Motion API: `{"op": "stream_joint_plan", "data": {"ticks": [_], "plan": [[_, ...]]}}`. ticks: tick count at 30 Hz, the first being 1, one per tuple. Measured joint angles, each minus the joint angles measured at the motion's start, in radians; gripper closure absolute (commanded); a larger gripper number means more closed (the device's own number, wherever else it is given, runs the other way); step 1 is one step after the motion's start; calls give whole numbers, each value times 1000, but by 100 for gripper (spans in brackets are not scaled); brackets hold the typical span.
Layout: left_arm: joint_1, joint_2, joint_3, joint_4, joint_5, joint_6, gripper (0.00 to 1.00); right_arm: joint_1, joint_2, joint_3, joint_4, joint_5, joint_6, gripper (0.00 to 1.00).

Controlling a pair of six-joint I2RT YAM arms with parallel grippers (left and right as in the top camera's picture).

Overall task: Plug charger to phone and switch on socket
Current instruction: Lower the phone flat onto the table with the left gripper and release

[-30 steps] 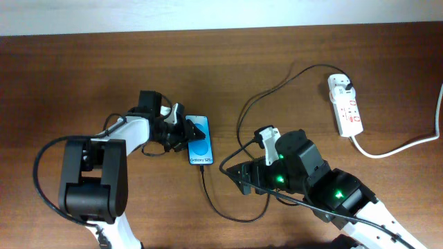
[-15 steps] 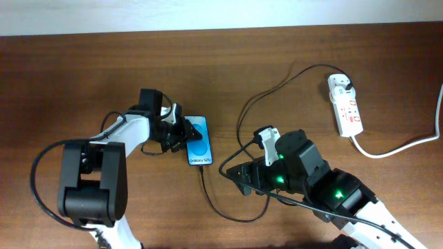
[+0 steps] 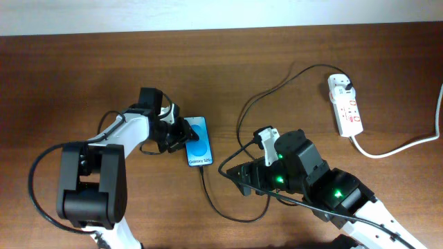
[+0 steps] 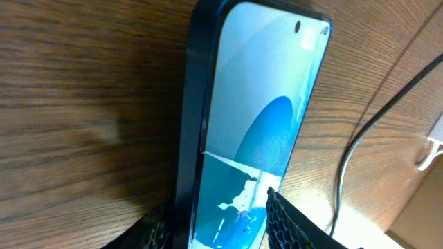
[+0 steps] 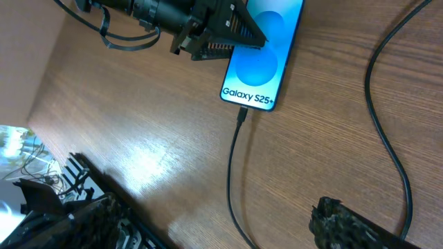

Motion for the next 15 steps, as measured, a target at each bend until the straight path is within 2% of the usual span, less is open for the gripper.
{"op": "stream_joint_plan", "data": {"ticks": [15], "plan": [[0, -16, 21, -69, -101, 0, 50, 0, 0, 0, -9, 0, -5, 9]]}}
